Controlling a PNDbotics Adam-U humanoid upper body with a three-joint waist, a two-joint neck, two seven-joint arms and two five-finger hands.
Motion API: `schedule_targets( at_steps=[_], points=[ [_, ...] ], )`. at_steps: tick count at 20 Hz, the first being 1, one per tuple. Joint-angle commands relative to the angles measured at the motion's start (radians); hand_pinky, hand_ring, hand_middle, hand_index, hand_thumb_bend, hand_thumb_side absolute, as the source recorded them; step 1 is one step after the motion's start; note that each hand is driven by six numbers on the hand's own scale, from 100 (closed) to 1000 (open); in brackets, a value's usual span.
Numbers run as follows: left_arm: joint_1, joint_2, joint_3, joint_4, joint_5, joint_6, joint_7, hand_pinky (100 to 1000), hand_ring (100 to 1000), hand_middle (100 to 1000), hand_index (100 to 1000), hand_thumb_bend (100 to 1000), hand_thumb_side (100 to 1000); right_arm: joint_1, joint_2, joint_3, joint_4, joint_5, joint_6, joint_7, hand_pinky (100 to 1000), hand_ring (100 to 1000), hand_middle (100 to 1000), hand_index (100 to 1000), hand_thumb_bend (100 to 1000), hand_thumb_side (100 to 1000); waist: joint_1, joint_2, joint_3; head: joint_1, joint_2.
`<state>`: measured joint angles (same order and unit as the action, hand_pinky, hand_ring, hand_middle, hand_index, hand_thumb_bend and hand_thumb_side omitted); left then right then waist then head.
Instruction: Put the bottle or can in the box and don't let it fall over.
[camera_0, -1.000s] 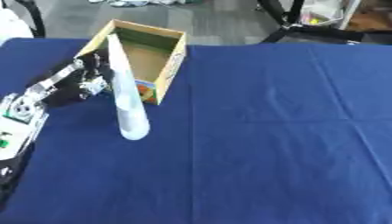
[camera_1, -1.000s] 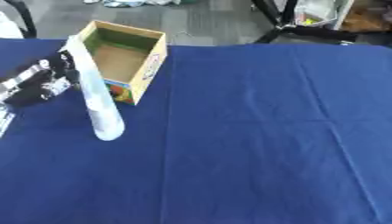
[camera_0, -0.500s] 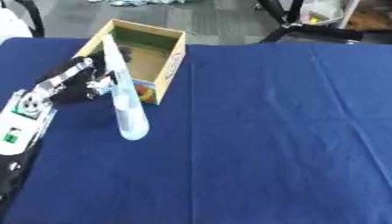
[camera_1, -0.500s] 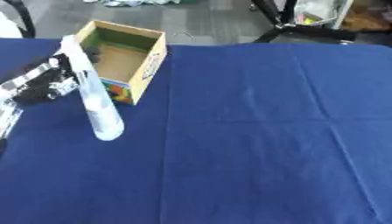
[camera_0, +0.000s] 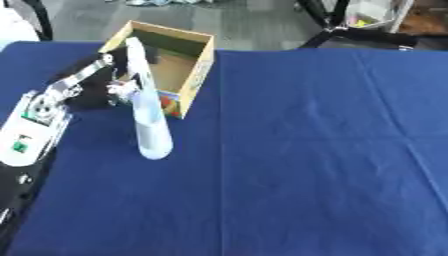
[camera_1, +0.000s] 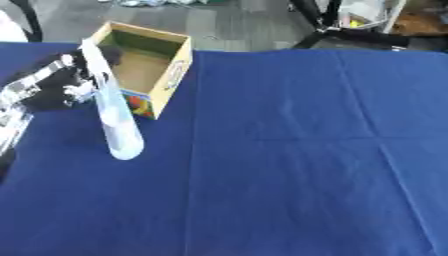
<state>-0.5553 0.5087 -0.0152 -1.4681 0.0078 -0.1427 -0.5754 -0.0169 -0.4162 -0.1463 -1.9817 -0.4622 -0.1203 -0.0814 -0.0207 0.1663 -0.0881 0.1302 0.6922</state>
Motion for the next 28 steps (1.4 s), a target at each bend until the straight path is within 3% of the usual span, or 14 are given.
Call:
schedule_targets(
  at_steps=[1,11,17,25,28],
  points=[
    [-0.021,0.015,-0.001,0.000,-0.017,0.003,0.009,1000,970,880,793,100,458,-0.008,-0.013,-0.003,-0.018,-0.003,0.004,-0.001,952,1000,1000,1000,100,525,0.001,-0.010,-0.001,0.003,-0.008],
    [-0.018,0.011,-0.015,0.025,-0.041,-0.004,0.000,1000,883,765,692,100,446,-0.008,-0.013,-0.004,-0.018,-0.006,0.006,0.000,953,1000,1000,1000,100,524,0.001,-0.010,-0.002,0.006,-0.008],
    [-0.013,0.004,-0.023,0.034,-0.023,0.001,-0.013,1000,845,808,705,100,449,-0.009,-0.012,-0.005,-0.018,-0.006,0.007,0.001,954,1000,1000,1000,100,524,0.001,-0.008,-0.003,0.008,-0.008],
    [-0.003,-0.006,-0.030,0.035,-0.020,0.014,-0.013,1000,786,761,670,100,451,-0.009,-0.012,-0.004,-0.018,-0.006,0.009,0.002,954,1000,1000,1000,100,524,0.000,-0.008,-0.001,0.010,-0.017],
    [0.004,-0.011,-0.031,0.038,-0.019,0.025,-0.012,1000,782,807,677,100,453,-0.011,-0.011,-0.005,-0.018,-0.006,0.010,0.001,955,1000,1000,1000,100,524,0.000,-0.008,-0.001,0.011,-0.021]
  ],
)
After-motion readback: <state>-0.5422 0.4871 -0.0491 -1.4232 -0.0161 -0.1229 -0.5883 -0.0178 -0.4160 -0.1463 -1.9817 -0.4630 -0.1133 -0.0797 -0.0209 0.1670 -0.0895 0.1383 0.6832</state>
